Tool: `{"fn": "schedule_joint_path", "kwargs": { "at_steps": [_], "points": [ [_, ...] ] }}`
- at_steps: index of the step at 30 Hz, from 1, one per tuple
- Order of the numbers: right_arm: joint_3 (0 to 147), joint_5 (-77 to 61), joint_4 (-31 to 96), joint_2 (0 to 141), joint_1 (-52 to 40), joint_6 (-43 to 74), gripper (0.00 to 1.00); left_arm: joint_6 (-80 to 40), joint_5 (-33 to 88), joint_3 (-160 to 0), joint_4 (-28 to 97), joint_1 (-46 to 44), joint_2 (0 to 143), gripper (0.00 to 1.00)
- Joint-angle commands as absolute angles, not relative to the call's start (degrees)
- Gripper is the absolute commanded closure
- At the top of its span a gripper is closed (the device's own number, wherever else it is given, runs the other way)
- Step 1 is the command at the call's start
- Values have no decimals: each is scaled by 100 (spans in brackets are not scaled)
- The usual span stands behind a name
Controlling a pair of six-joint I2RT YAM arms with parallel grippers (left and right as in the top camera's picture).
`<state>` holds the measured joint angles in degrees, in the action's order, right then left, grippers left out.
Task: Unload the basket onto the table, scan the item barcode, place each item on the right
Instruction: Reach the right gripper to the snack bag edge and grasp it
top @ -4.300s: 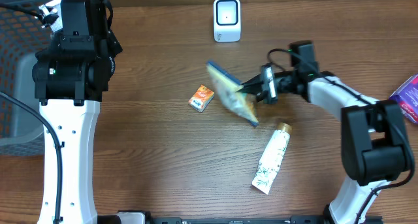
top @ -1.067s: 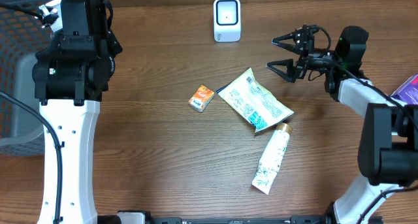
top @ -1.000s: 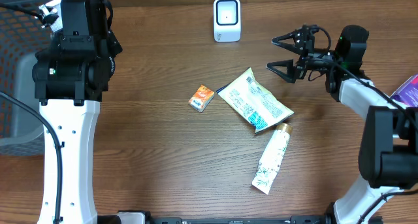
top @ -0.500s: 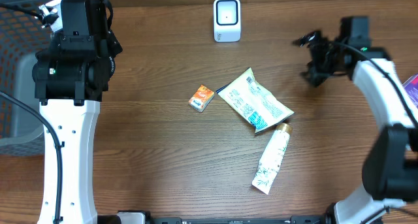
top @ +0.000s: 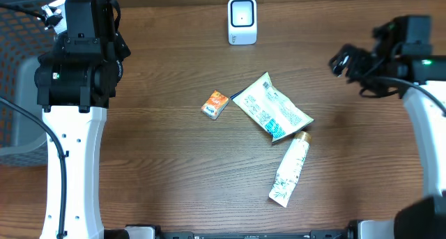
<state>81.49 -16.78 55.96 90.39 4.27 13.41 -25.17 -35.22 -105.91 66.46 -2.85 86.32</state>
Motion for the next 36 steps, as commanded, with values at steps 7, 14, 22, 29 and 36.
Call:
{"fn": "schedule_joint_path", "kwargs": {
  "at_steps": [7,14,22,29,36],
  "points": [
    [6394,-3511,4589,9056,464,-263,0,-2554,-3597,-10650,6643,-261,8656,0],
    [5559,-3946,3610,9354,464,-176,0,-2554,-3597,-10650,6643,-261,8656,0],
    [5548,-4766,3004,10326,464,-174,0,-2554,-3597,-10650,6643,-261,8656,0],
    [5548,-5308,2864,10930,462,-176,0,-2554,-3597,-10650,6643,-261,8656,0],
    [5548,-5937,2528,11378,451,-176,0,-2554,-3597,-10650,6643,-261,8656,0]
  ]
}}
